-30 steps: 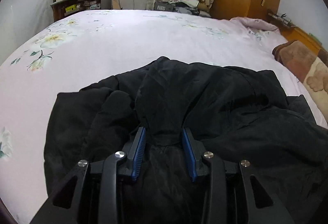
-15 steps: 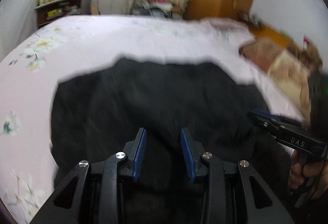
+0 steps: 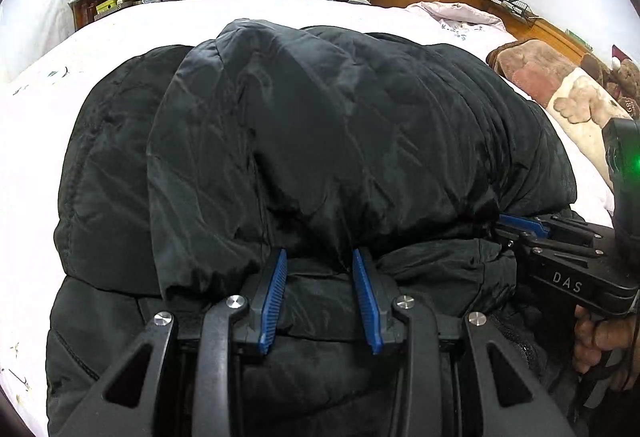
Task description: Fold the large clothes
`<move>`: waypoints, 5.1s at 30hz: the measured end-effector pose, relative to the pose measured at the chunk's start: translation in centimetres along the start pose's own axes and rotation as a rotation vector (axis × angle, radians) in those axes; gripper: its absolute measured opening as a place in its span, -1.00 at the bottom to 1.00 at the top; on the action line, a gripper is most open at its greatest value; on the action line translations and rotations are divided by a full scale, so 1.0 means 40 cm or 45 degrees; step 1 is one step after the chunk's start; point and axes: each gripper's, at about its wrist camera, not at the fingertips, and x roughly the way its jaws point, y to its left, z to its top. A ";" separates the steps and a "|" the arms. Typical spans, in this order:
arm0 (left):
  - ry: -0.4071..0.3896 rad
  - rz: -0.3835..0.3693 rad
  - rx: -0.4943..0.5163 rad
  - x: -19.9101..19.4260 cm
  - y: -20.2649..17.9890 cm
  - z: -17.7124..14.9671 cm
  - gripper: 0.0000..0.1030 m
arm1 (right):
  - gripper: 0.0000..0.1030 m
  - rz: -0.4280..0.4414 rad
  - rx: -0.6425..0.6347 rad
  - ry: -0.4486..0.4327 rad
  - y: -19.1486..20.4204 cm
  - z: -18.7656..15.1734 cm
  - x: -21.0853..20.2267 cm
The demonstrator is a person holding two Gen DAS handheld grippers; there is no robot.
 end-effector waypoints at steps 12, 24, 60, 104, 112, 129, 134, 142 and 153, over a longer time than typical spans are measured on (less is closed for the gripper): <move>0.003 0.008 0.004 0.009 -0.009 0.005 -0.27 | -0.59 -0.003 -0.005 -0.001 0.000 -0.007 0.016; -0.006 0.098 0.035 -0.119 -0.065 0.027 -0.27 | -0.35 0.008 0.068 -0.032 0.017 -0.008 -0.139; 0.186 0.152 -0.286 -0.367 0.139 -0.370 0.30 | 0.13 -0.120 0.479 0.028 -0.334 -0.419 -0.463; -0.237 -0.202 -0.461 -0.768 0.181 -0.249 -0.71 | -0.75 0.398 0.642 -0.272 -0.257 -0.443 -0.816; -0.291 -0.205 -0.520 -0.666 0.223 -0.051 -0.71 | -0.74 0.393 0.692 -0.316 -0.284 -0.244 -0.756; 0.066 -0.129 -0.677 -0.126 0.334 0.162 -0.58 | -0.47 0.333 0.909 0.017 -0.438 0.012 -0.272; 0.070 -0.238 -0.704 -0.162 0.347 0.181 -0.35 | 0.25 0.452 0.928 -0.043 -0.454 0.023 -0.318; -0.254 -0.295 -0.775 -0.343 0.403 0.235 0.60 | 0.45 0.489 0.856 -0.260 -0.438 0.042 -0.470; -0.024 -0.148 -0.487 -0.208 0.333 0.203 0.61 | 0.45 0.186 0.515 -0.219 -0.369 0.020 -0.399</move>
